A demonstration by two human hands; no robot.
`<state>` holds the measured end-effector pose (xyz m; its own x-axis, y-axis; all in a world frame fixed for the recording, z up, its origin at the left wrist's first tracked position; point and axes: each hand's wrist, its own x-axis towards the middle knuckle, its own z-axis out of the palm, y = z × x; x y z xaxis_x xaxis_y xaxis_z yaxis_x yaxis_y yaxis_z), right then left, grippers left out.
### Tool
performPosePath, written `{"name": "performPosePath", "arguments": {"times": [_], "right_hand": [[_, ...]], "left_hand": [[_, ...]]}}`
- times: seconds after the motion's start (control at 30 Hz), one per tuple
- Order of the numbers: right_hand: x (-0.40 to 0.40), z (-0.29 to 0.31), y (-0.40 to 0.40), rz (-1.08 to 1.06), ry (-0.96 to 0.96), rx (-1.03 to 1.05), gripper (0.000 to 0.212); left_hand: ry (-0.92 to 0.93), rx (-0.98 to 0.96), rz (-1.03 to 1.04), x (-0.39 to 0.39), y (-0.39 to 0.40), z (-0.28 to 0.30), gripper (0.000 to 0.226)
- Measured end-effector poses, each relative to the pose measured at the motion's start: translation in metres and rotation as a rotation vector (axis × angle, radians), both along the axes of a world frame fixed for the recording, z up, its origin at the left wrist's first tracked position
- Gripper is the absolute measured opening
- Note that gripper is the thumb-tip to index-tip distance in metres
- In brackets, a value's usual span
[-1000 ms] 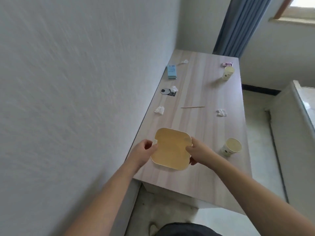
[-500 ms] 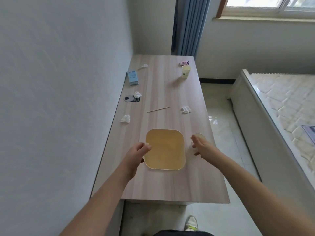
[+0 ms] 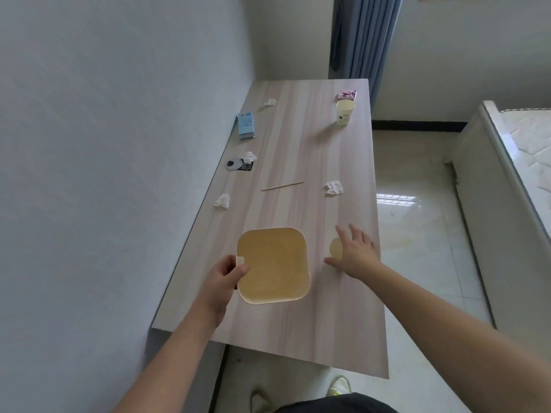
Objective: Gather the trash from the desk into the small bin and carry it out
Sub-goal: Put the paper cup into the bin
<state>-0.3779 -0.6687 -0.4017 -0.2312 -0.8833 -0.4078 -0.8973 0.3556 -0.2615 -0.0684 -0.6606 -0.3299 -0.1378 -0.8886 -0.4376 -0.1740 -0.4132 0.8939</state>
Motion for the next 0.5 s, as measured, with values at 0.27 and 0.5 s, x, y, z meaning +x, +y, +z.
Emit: {"name": "performPosePath", "arguments": {"times": [0.27,0.5], "right_hand": [[-0.005,-0.018,0.001,0.228,0.066,0.013,0.063],[-0.003,0.018,0.008,0.125,-0.108,-0.176,0.066]], "left_hand": [[-0.137,-0.098,0.197,-0.003,0.026,-0.006,0.047],[-0.192,-0.096,0.250,-0.007,0.038,-0.014,0.045]]}}
